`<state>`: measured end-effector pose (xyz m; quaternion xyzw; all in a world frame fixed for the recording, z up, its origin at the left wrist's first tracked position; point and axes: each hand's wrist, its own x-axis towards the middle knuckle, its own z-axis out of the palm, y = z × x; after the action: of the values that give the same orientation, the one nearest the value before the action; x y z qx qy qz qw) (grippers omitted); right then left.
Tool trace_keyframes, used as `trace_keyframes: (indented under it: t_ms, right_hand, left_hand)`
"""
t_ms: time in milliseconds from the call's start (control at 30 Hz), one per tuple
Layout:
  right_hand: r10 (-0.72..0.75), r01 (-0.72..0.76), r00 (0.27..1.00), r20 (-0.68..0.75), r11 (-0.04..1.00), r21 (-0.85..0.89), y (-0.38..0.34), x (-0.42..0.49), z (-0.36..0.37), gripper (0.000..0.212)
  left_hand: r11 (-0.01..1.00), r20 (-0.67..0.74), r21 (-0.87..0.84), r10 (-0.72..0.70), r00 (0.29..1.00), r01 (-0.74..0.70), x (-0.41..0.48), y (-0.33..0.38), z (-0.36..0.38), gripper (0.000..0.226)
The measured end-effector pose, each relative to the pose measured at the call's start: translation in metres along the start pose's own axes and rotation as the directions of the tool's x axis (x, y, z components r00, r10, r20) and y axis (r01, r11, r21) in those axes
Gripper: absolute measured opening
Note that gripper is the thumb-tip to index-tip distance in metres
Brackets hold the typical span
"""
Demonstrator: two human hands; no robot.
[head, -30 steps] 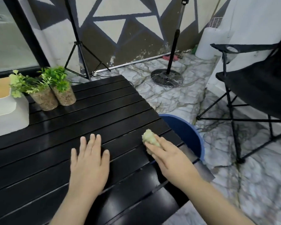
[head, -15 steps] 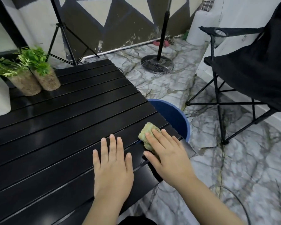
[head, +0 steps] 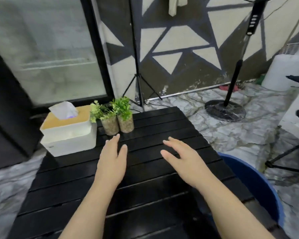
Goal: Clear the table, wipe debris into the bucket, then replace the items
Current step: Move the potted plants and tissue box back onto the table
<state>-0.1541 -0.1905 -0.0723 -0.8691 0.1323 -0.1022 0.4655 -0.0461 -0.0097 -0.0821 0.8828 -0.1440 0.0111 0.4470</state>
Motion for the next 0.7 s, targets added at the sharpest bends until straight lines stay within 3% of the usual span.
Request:
trace_keyframes:
  t_ms: [133, 333, 500, 700]
  right_hand:
    - [0.028, -0.027, 1.000, -0.002, 0.971, 0.236, -0.022, 0.096, 0.051, 0.044]
    - [0.073, -0.062, 0.997, -0.027, 0.954, 0.294, -0.022, 0.168, 0.102, 0.073]
    - [0.025, -0.011, 0.999, -0.036, 0.939, 0.344, -0.014, 0.193, 0.120, 0.081]
    - [0.038, -0.005, 0.997, -0.066, 0.895, 0.446, -0.006, 0.215, 0.127, 0.075]
  left_hand:
    - [0.955, -0.104, -0.281, -0.134, 0.986, 0.100, 0.065, -0.017, -0.009, 0.043]
    - [0.911, -0.138, -0.333, -0.301, 0.943, 0.242, 0.106, -0.044, 0.015, 0.058]
    - [0.942, -0.223, -0.300, -0.225, 0.948, 0.153, 0.123, -0.057, 0.025, 0.072]
    - [0.966, -0.253, -0.253, -0.117, 0.960, 0.051, 0.148, -0.069, 0.020, 0.056]
